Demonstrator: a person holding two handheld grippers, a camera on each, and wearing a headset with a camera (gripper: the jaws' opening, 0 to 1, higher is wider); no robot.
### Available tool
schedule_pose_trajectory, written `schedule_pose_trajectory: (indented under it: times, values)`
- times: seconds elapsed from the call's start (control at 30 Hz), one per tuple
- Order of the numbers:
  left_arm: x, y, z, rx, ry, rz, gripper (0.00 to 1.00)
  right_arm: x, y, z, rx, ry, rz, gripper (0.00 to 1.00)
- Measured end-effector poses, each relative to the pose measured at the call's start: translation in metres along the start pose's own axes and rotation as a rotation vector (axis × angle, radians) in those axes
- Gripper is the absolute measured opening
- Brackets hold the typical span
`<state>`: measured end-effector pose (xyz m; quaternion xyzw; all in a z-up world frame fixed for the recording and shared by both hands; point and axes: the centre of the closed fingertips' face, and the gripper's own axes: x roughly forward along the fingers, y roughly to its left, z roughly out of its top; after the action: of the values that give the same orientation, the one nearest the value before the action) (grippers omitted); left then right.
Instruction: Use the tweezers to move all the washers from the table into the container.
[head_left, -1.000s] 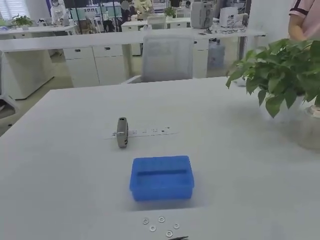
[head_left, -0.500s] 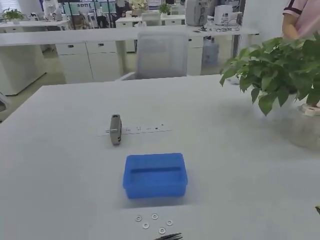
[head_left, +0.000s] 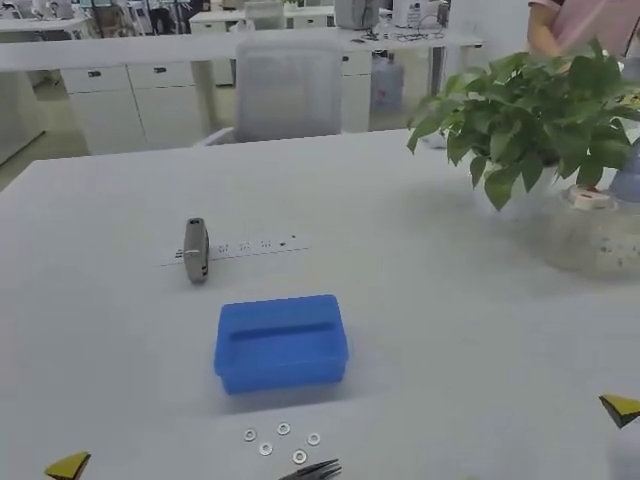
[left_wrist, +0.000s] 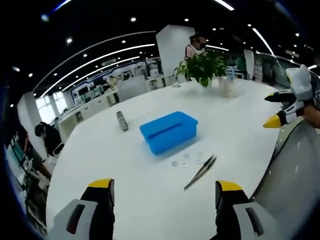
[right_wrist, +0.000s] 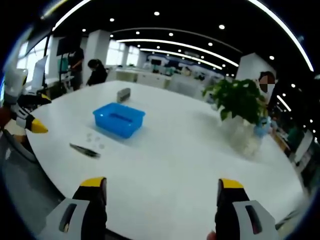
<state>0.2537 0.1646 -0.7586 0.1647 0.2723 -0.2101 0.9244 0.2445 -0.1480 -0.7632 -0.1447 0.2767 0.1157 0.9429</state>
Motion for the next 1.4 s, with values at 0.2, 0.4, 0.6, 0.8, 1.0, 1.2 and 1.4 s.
schedule_pose_trajectory:
  times: [0.2,0.4,0.6,0.8,1.0,1.2,1.4]
  values:
    - [0.018,-0.008,0.005,0.032,0.043,-0.105,0.76,0.001,0.0,-0.002,0.0,0.016,-0.002,0.9]
    - [0.044,-0.027,-0.019,0.064,0.2,-0.295,0.64,0.002,0.002,-0.003,-0.013,0.031,0.004,0.89]
    - [0.061,-0.034,-0.03,0.148,0.242,-0.364,0.49,0.003,0.003,-0.004,-0.02,0.039,0.002,0.89]
    - [0.071,-0.048,-0.049,0.212,0.355,-0.474,0.49,0.003,0.003,-0.005,-0.026,0.043,-0.001,0.88]
    - [0.079,-0.056,-0.059,0.269,0.391,-0.52,0.43,0.004,0.003,-0.007,-0.035,0.056,-0.001,0.88]
    - [0.086,-0.06,-0.058,0.336,0.382,-0.558,0.33,0.005,0.004,-0.008,-0.036,0.064,0.003,0.89]
    - [0.087,-0.059,-0.057,0.369,0.394,-0.571,0.3,0.005,0.004,-0.007,-0.039,0.06,0.003,0.88]
